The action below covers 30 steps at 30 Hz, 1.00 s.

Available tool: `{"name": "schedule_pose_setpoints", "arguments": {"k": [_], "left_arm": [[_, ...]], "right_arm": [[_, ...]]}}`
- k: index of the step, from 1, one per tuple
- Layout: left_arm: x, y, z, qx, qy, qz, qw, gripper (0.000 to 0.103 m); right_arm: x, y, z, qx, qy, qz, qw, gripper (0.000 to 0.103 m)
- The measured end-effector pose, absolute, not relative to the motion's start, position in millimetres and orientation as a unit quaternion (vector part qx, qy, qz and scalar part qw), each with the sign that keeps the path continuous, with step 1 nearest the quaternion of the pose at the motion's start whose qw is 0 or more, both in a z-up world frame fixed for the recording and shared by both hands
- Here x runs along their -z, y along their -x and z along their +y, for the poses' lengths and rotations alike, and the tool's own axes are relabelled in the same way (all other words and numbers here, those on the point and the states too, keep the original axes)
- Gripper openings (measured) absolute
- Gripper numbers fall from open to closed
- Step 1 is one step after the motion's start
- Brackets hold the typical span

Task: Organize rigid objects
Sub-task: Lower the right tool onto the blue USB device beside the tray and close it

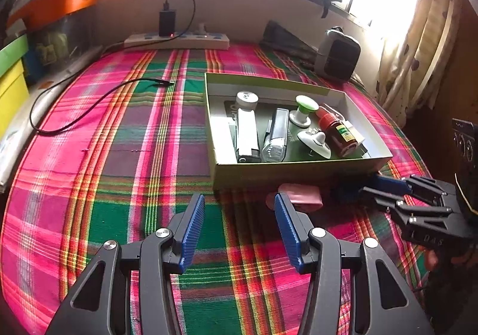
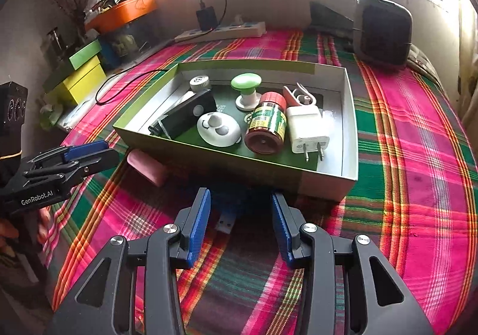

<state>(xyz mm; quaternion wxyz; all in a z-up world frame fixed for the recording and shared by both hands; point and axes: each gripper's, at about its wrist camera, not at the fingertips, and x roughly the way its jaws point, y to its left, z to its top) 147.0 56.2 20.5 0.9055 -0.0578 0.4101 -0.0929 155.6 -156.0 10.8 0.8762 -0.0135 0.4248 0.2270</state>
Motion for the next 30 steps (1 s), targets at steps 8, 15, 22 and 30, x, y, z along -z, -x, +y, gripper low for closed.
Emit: {"name": "schedule_pose_setpoints", "arguments": {"k": [8, 15, 22, 30], "left_arm": [[-18, -148, 55, 0.093, 0.056, 0.413, 0.904, 0.048], [-19, -147, 53, 0.098, 0.056, 0.414, 0.903, 0.048], [-21, -146, 51, 0.105, 0.059, 0.414, 0.902, 0.048], [-20, -147, 50, 0.108, 0.058, 0.417, 0.901, 0.048]], "right_arm": [[-8, -142, -142, -0.264, 0.035, 0.433, 0.861, 0.042], [-11, -147, -143, -0.262, 0.050, 0.421, 0.867, 0.042], [-5, -152, -128, -0.292, 0.074, 0.428, 0.852, 0.061], [-5, -149, -116, -0.309, 0.109, 0.420, 0.846, 0.061]]}}
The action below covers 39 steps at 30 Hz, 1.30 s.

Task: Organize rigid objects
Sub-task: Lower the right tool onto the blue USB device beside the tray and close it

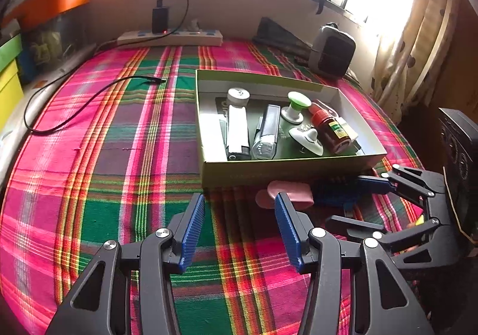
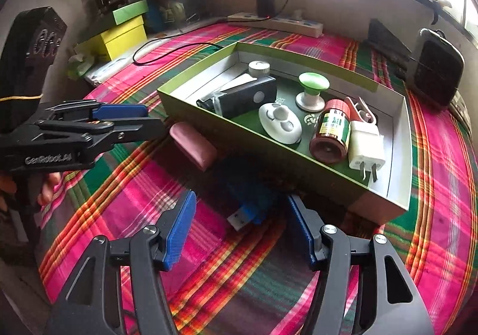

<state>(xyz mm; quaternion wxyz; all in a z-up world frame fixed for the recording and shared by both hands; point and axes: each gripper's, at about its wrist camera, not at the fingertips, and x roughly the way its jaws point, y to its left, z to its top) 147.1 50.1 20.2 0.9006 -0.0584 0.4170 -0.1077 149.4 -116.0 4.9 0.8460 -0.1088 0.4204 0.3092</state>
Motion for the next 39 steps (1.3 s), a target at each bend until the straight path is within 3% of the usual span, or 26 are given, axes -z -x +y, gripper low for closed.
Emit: {"name": "schedule_pose_setpoints", "arguments": {"k": [17, 19, 23, 28, 39], "left_arm": [[-21, -150, 52, 0.107, 0.065, 0.421, 0.899, 0.048], [-21, -150, 52, 0.107, 0.065, 0.421, 0.898, 0.048], [-20, -150, 52, 0.108, 0.066, 0.422, 0.898, 0.048], [-21, -151, 51, 0.112, 0.067, 0.423, 0.897, 0.048], [-22, -149, 55, 0.109, 0.073, 0.423, 0.897, 0.048]], "right_arm": [[-2, -150, -103, -0.328, 0.123, 0.425, 0.834, 0.061], [-3, -153, -102, -0.321, 0.118, 0.426, 0.838, 0.052], [-3, -155, -102, -0.310, 0.122, 0.424, 0.842, 0.046], [-4, -155, -103, -0.300, 0.125, 0.420, 0.847, 0.026], [-6, -155, -98, -0.297, 0.115, 0.420, 0.850, 0.023]]}}
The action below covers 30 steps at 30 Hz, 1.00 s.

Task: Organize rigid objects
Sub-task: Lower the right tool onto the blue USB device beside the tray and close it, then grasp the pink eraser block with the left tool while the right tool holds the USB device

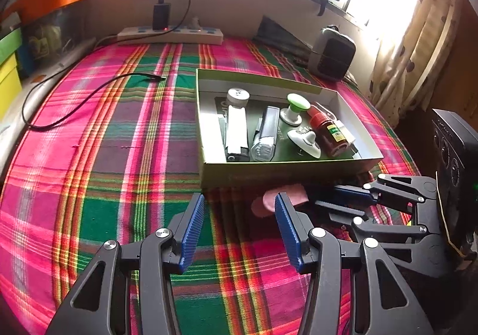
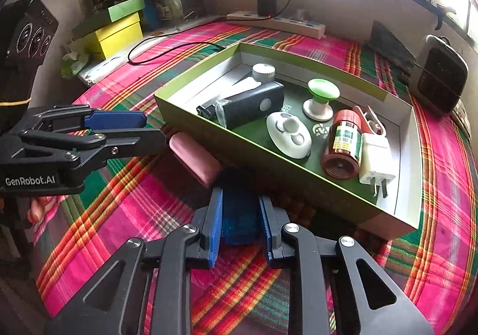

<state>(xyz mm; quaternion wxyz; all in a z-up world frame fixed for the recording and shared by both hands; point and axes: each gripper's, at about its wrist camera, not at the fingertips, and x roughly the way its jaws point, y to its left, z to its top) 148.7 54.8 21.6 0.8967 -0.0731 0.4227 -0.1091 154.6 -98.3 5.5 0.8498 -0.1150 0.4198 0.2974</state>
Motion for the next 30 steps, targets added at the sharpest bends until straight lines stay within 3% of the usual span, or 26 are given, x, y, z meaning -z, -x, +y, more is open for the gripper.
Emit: {"name": "schedule_pose_setpoints", "arguments": {"k": [30], "left_arm": [[-19, -138, 76, 0.090, 0.095, 0.427, 0.894, 0.048]], "right_arm": [[-5, -141, -61, -0.340, 0.132, 0.417, 0.833, 0.023]]}}
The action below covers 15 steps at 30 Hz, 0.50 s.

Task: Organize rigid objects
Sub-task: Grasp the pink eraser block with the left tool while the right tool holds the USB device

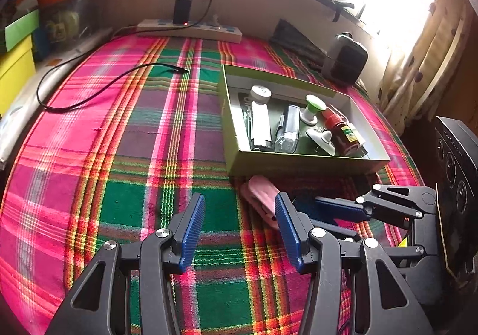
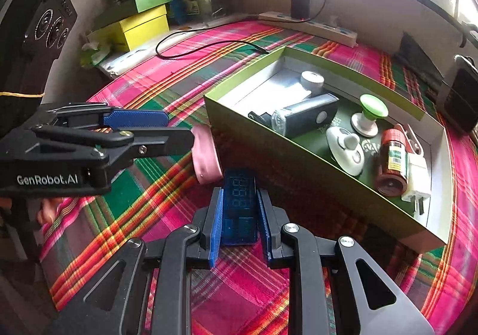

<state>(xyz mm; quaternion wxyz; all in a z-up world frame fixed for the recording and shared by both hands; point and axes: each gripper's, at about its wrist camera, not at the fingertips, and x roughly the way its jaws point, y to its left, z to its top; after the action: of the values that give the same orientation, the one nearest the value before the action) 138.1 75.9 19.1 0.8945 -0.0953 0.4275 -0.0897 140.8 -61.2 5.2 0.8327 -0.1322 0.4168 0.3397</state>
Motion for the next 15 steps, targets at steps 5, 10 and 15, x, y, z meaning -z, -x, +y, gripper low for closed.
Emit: {"name": "schedule_pose_setpoints", "arguments": {"k": [5, 10, 15], "left_arm": [[-20, -137, 75, 0.089, 0.097, 0.426, 0.895, 0.048], [-20, -137, 69, 0.099, 0.097, 0.429, 0.892, 0.048], [-17, -139, 58, 0.094, 0.079, 0.434, 0.893, 0.048]], "right_arm": [[-5, -134, -54, -0.356, 0.144, 0.413, 0.826, 0.023], [-4, -134, -54, -0.358, 0.139, 0.414, 0.825, 0.023], [-4, -133, -63, -0.346, 0.132, 0.414, 0.831, 0.023]]}}
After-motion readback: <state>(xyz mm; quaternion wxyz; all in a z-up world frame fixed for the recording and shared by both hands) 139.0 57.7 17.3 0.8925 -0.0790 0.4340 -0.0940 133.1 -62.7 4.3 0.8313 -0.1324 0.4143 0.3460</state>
